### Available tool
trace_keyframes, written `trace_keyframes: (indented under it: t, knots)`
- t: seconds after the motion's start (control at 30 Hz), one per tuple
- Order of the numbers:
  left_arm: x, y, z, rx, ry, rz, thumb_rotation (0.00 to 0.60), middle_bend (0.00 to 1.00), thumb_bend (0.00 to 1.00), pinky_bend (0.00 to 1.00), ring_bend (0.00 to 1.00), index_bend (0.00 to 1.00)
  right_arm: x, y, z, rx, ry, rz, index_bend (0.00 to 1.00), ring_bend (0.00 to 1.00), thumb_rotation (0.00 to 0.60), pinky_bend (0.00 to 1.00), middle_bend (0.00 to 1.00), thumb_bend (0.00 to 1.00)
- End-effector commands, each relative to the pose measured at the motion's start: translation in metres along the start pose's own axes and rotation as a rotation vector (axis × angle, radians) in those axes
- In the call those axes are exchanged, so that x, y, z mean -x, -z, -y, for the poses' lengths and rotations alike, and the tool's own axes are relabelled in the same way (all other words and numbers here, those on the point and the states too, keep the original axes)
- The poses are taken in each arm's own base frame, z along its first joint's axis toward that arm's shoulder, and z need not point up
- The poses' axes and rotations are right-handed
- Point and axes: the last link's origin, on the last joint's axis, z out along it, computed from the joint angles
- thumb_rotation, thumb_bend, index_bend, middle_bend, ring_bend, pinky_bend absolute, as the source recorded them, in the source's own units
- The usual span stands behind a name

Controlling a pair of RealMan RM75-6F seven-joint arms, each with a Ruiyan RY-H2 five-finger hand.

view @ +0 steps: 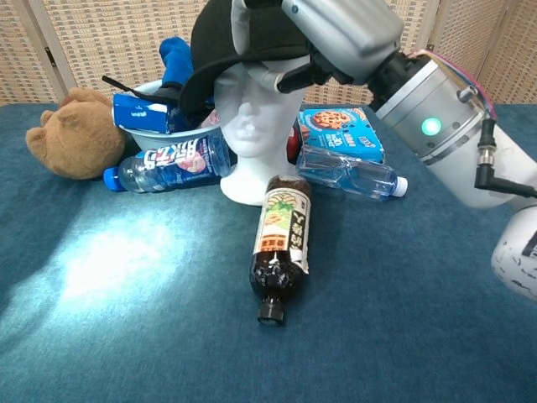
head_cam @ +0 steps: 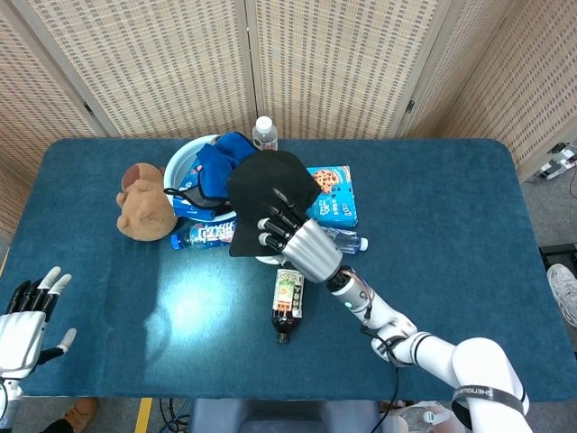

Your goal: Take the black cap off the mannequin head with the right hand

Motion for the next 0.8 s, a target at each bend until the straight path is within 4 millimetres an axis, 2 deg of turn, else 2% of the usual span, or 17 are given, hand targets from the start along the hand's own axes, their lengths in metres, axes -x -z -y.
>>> trace_keyframes:
  t: [0.03,0.5,0.8]
  knots:
    - [0.000,0.000,0.000,-0.001,0.001,-0.001,0.600,0.00,0.28,0.00,0.07,0.07,-0.002,-0.002,-0.001,0.003,-0.001,-0.011,0.85,0.19,0.600,0.00,0.43,0.54]
    - [0.001,0.000,0.003,0.000,0.012,0.002,0.600,0.00,0.28,0.00,0.07,0.07,-0.014,-0.023,-0.010,0.034,0.085,-0.090,0.86,0.20,0.600,0.00,0.44,0.54]
    - [0.000,0.000,0.006,0.000,0.016,-0.003,0.600,0.00,0.28,0.00,0.07,0.07,-0.025,-0.039,-0.030,0.098,0.144,-0.136,0.87,0.20,0.600,0.00,0.44,0.54]
